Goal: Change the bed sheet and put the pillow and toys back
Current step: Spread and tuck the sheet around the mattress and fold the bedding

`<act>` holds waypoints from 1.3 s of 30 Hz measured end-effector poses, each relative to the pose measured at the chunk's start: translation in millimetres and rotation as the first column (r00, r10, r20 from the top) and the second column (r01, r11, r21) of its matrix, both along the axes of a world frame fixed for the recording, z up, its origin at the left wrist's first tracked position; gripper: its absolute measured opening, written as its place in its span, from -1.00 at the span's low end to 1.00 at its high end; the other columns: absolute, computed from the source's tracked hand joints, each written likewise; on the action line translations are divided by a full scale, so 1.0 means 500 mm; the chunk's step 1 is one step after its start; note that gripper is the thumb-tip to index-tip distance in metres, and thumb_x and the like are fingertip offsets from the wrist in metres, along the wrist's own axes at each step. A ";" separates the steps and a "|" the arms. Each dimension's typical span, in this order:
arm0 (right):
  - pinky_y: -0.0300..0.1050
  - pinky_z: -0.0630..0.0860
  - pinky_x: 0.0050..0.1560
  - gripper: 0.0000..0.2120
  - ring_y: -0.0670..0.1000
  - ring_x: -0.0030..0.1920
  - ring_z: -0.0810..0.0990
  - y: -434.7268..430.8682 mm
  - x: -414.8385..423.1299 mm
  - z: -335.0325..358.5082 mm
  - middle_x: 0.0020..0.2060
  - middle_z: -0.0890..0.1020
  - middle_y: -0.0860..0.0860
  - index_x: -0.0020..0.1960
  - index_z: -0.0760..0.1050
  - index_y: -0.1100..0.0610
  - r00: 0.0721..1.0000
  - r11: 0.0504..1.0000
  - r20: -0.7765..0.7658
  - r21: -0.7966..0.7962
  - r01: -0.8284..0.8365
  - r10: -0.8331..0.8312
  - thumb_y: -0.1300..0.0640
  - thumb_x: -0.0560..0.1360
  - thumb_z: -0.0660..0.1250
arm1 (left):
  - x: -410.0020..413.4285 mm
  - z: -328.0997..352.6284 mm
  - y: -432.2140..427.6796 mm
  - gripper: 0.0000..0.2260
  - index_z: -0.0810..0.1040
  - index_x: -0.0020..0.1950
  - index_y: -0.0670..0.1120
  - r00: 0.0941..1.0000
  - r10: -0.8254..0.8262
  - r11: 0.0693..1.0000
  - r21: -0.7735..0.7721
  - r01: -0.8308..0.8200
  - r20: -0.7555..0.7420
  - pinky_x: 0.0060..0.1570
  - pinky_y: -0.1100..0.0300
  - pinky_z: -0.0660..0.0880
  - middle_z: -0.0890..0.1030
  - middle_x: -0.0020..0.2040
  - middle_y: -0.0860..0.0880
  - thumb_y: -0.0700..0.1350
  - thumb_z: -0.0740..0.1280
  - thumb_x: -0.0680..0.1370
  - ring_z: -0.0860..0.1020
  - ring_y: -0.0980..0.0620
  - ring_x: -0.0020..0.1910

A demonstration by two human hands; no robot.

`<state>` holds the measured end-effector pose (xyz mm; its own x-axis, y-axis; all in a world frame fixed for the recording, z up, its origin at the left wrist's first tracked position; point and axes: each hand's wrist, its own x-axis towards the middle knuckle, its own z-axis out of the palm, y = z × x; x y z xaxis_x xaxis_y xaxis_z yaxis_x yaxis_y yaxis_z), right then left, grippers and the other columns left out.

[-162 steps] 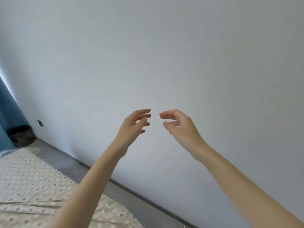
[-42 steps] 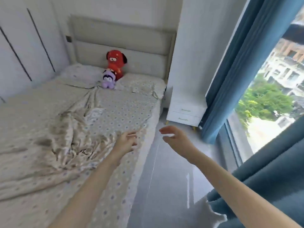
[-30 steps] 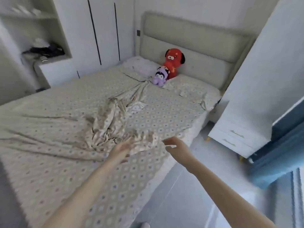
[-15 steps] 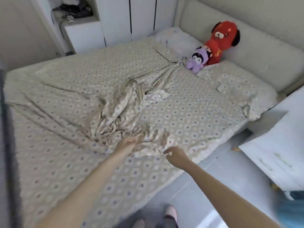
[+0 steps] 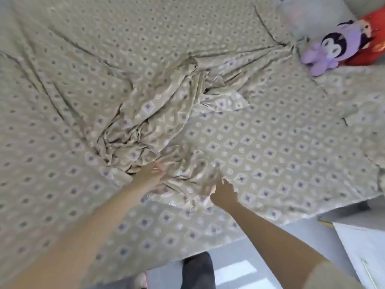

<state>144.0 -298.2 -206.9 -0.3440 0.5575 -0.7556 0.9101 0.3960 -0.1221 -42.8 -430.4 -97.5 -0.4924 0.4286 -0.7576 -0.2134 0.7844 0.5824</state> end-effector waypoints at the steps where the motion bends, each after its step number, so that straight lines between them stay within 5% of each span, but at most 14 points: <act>1: 0.12 0.23 0.40 -0.41 0.16 0.46 0.14 0.019 -0.004 -0.026 0.50 0.10 0.12 0.53 0.03 0.16 0.997 0.997 -0.004 -0.003 0.077 -0.077 0.18 0.55 0.15 | -0.001 -0.020 0.009 -0.77 0.49 0.26 -0.08 1.000 -0.001 1.000 -0.009 0.001 -0.003 0.02 0.15 0.49 0.55 0.19 -0.04 -0.16 0.23 0.61 0.58 0.00 0.05; 6: 0.09 0.31 0.36 -0.30 0.21 0.39 0.26 0.082 -0.027 -0.127 0.41 0.23 0.18 0.52 0.05 0.21 0.933 0.935 -0.092 -0.111 0.337 -0.347 0.11 0.51 0.33 | -0.007 -0.089 0.044 -0.84 0.52 0.17 -0.03 0.999 0.025 1.000 -0.016 -0.026 -0.029 0.07 0.10 0.50 0.56 0.16 -0.04 -0.15 0.25 0.60 0.58 0.06 -0.05; 9: 0.02 0.44 0.19 -0.45 0.17 0.22 0.41 0.095 -0.026 -0.143 0.18 0.46 0.20 0.43 0.19 0.24 0.921 0.922 -0.084 -0.115 0.371 -0.381 0.12 0.51 0.28 | -0.004 -0.107 0.047 -0.84 0.51 0.16 -0.04 0.998 0.065 0.998 -0.020 -0.066 -0.026 0.08 0.07 0.51 0.55 0.17 -0.02 -0.15 0.25 0.60 0.58 0.08 -0.09; 12: -0.19 0.39 -0.32 -0.87 -0.02 -0.30 0.46 0.083 -0.023 -0.125 -0.26 0.51 0.05 0.03 0.42 0.20 0.852 0.875 -0.229 -0.243 0.419 -0.472 0.18 0.51 0.23 | 0.009 -0.105 0.029 -0.81 0.52 0.20 -0.08 0.995 0.100 0.995 -0.019 -0.100 -0.010 -0.10 0.22 0.56 0.54 0.19 -0.03 -0.16 0.25 0.60 0.59 0.09 -0.08; 14: -0.20 0.26 -0.38 -0.87 -0.03 -0.35 0.36 0.061 -0.022 -0.095 -0.32 0.42 0.01 -0.18 0.33 0.16 0.828 0.871 -0.292 -0.276 0.407 -0.480 0.17 0.51 0.24 | 0.020 -0.091 0.011 -0.79 0.52 0.23 -0.10 0.993 0.114 0.993 -0.018 -0.115 -0.010 -0.17 0.30 0.52 0.55 0.19 -0.04 -0.18 0.24 0.61 0.58 0.10 -0.10; 18: -0.21 0.25 -0.44 -0.82 0.02 -0.39 0.38 0.009 -0.004 -0.014 -0.40 0.43 0.04 -0.31 0.34 0.16 0.853 0.921 -0.364 -0.257 0.294 -0.373 0.31 0.45 0.19 | 0.042 -0.043 -0.040 -0.78 0.52 0.24 -0.10 0.992 0.125 0.991 -0.034 -0.126 -0.031 0.05 0.12 0.51 0.56 0.16 -0.04 -0.19 0.23 0.61 0.59 0.07 -0.07; 25: -0.29 0.29 -0.44 -0.73 -0.08 -0.36 0.43 -0.119 0.052 0.159 -0.33 0.52 -0.09 -0.24 0.38 0.03 0.815 0.954 -0.512 -0.254 0.159 -0.272 0.35 0.51 0.12 | 0.083 0.062 -0.182 -0.77 0.49 0.22 -0.12 0.997 0.068 0.998 0.015 -0.067 -0.044 0.04 0.05 0.50 0.57 0.11 -0.16 -0.26 0.23 0.59 0.58 -0.13 0.08; 28: -0.24 0.32 -0.33 -0.75 0.00 -0.27 0.44 -0.191 0.070 0.233 -0.37 0.47 -0.04 -0.26 0.41 0.08 0.764 0.899 -0.507 -0.381 0.217 -0.399 0.36 0.49 0.13 | 0.105 0.096 -0.246 -0.83 0.50 0.11 -0.07 0.996 0.069 0.997 0.036 -0.067 -0.053 -0.01 0.07 0.47 0.56 -0.01 -0.14 -0.26 0.23 0.57 0.56 -0.09 -0.01; 32: -0.23 0.19 -0.41 -0.85 -0.03 -0.36 0.34 -0.322 0.110 0.341 -0.42 0.39 -0.01 -0.28 0.41 0.15 0.676 0.784 -0.461 -0.546 0.295 -0.575 0.38 0.29 0.19 | 0.150 0.145 -0.360 -0.88 0.49 0.10 -0.12 0.993 0.108 0.993 0.059 -0.106 -0.039 -0.13 0.11 0.42 0.52 -0.03 -0.14 -0.21 0.22 0.58 0.51 -0.05 -0.07; 35: -0.24 0.21 -0.44 -0.85 -0.05 -0.47 0.32 -0.415 0.139 0.410 -0.50 0.37 -0.01 -0.28 0.41 0.19 0.700 0.775 -0.447 -0.583 0.244 -0.557 0.42 0.30 0.21 | 0.196 0.189 -0.454 -0.71 0.41 0.31 -0.11 0.966 0.242 0.968 0.042 -0.246 0.091 0.18 -0.06 0.42 0.48 0.26 -0.16 -0.06 0.22 0.61 0.45 -0.21 0.28; 37: -0.16 0.36 -0.24 -0.86 0.01 -0.35 0.43 -0.463 0.154 0.449 -0.45 0.44 0.03 -0.32 0.41 0.17 0.694 0.742 -0.436 -0.636 0.213 -0.573 0.39 0.26 0.26 | 0.220 0.212 -0.508 -0.55 0.32 0.43 -0.15 0.924 0.302 0.947 0.035 -0.318 0.235 0.38 -0.16 0.23 0.32 0.44 -0.26 0.00 0.27 0.59 0.20 -0.32 0.45; 39: -0.06 0.36 -0.06 -0.86 0.07 -0.22 0.44 -0.505 0.166 0.490 -0.35 0.47 0.08 -0.29 0.42 0.18 0.667 0.692 -0.431 -0.699 0.179 -0.608 0.36 0.21 0.30 | 0.238 0.239 -0.554 -0.42 0.23 0.49 -0.16 0.874 0.335 0.930 0.028 -0.367 0.351 0.41 -0.12 0.19 0.21 0.49 -0.29 0.10 0.28 0.57 0.18 -0.29 0.47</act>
